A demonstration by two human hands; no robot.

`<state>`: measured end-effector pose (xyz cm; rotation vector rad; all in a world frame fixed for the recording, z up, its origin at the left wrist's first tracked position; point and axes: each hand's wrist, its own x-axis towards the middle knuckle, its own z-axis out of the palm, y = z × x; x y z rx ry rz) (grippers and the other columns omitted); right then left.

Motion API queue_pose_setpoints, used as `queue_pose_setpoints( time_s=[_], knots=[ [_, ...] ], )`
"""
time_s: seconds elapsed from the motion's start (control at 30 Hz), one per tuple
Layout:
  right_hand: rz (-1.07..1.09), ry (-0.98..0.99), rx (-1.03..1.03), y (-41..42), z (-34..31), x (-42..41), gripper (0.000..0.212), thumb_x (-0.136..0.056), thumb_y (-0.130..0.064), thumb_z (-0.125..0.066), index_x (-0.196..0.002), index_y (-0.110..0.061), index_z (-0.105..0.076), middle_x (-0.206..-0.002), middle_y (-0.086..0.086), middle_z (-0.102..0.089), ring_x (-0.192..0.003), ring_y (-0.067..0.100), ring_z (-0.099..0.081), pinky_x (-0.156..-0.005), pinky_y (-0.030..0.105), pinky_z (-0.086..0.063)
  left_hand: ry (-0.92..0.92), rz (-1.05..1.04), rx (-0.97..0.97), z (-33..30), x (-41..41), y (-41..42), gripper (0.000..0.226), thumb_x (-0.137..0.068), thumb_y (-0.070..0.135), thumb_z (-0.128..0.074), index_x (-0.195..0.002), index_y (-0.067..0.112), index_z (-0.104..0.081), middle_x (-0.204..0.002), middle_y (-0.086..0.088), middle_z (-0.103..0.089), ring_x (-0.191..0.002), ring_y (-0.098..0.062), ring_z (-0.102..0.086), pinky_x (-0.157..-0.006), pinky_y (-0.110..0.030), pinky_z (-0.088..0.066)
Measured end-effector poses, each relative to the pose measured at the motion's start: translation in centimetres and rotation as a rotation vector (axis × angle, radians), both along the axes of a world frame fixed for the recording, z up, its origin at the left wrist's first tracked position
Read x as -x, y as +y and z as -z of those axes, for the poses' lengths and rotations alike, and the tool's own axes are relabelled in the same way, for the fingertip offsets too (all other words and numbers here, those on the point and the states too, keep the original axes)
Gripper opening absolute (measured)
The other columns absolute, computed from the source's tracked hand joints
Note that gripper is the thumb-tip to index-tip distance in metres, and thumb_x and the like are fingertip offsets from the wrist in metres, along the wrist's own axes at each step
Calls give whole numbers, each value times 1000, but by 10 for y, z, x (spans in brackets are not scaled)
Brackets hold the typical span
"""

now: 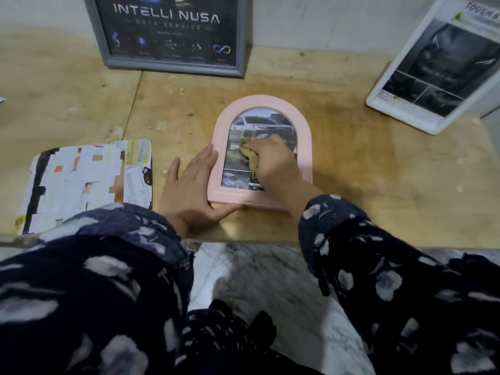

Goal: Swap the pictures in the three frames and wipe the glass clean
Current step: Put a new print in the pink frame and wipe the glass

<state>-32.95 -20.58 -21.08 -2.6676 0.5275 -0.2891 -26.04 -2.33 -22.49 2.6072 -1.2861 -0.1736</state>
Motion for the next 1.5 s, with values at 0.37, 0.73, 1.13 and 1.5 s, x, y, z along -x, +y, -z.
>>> queue_pose_setpoints(
  time_s=[0.37, 0.73, 1.13, 1.5],
  knots=[
    [-191, -192, -60, 20, 0, 53, 36, -67, 13, -51, -88, -2, -76, -94, 14, -74, -78, 31, -65, -73, 23, -35, -13, -10, -2, 0, 2, -1, 118, -61, 89, -34, -153, 18, -17, -161, 6, -11, -147, -9, -15, -119, -48, 0],
    [151, 62, -146, -59, -51, -17, 37, -88, 2, -46, -106, -16, -73, -104, 3, -69, -90, 19, -63, -81, 32, -52, -18, 2, -17, 2, -1, 0, 115, -63, 88, -37, -153, 19, -14, -162, 6, -9, -147, -8, -13, -119, -49, 0],
    [118, 399, 192, -28, -28, 12, 31, -88, -10, -47, -110, -21, -67, -101, 8, -68, -97, 29, -63, -72, 29, -44, -6, -4, 9, 1, 0, 0, 117, -61, 89, -34, -153, 19, -15, -161, 5, -11, -147, -8, -14, -119, -48, 1],
    [168, -86, 167, 12, -15, 61, 16, -82, -16, -62, -81, -17, -77, -66, 5, -69, -64, 29, -64, -58, 22, -31, -11, -1, 28, 2, 0, 1, 118, -60, 90, -34, -152, 18, -16, -161, 3, -13, -147, -9, -15, -119, -48, 1]
  ],
)
